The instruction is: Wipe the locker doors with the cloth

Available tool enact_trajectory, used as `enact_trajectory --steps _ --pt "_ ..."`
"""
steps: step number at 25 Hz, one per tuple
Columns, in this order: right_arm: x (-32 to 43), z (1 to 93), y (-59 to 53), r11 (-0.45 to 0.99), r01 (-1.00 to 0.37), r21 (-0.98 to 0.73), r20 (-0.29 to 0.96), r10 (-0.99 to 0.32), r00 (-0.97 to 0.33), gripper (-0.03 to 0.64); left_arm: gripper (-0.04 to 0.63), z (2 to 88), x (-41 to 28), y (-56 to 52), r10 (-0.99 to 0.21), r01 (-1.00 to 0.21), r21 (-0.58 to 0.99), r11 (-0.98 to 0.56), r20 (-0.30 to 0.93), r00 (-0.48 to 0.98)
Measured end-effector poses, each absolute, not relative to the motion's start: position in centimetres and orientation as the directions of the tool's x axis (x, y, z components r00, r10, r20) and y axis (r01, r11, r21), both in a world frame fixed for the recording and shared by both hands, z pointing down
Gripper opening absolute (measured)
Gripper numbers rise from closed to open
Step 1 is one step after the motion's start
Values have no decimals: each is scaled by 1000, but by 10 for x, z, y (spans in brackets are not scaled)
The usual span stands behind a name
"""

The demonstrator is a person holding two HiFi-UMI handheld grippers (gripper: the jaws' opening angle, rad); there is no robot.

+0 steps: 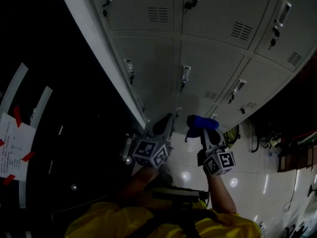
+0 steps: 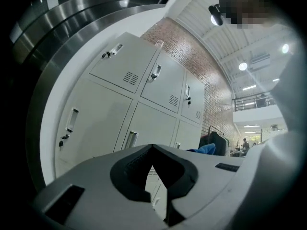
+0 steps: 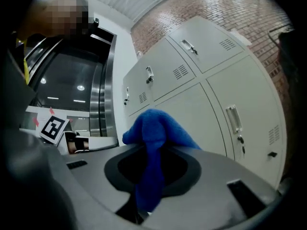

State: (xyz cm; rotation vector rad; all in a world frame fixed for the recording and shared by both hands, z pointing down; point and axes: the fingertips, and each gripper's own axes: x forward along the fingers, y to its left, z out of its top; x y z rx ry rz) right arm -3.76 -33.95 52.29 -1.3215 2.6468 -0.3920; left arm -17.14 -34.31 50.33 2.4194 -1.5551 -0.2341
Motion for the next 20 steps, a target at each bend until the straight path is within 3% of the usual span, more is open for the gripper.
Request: enact_trajectory --steps 4,10,15,20 --pt "-8 524 -283 590 -738 -328 -41 -789 -612 72 -8 500 -153 -287 -927 -894 259 -366 -17 374" --pt "106 510 -139 563 -750 -347 -101 -818 -567 72 -8 502 -74 -159 -936 -900 261 -348 -53 347" --pt "189 519 -33 515 -769 -378 -51 -841 -538 72 -8 510 -21 -49 -942 -890 324 -323 -14 336" --pt "228 511 24 499 -788 -361 -60 -855 -514 71 -8 488 7 16 -942 -901 285 -329 -26 336"
